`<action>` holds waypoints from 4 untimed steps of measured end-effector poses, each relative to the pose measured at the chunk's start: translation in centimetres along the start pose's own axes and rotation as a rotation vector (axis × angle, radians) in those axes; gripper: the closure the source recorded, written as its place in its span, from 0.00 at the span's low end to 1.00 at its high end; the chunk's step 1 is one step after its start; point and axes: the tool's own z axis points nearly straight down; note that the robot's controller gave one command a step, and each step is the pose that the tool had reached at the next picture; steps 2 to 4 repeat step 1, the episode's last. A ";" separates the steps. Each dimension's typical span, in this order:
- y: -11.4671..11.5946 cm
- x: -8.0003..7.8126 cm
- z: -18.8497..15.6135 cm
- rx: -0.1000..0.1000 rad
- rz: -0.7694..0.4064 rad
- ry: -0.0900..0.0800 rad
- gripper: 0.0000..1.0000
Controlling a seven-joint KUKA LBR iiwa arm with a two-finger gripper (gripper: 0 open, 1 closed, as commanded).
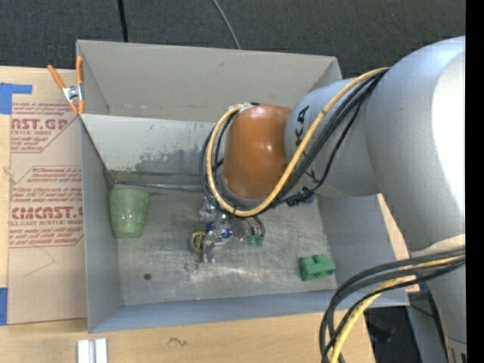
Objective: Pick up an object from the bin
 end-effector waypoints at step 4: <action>-1.8 -0.2 -15.1 0.001 -0.018 -0.012 1.00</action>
Offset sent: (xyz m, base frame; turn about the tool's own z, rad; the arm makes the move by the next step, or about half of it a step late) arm 0.0020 -0.0179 0.1464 -0.0176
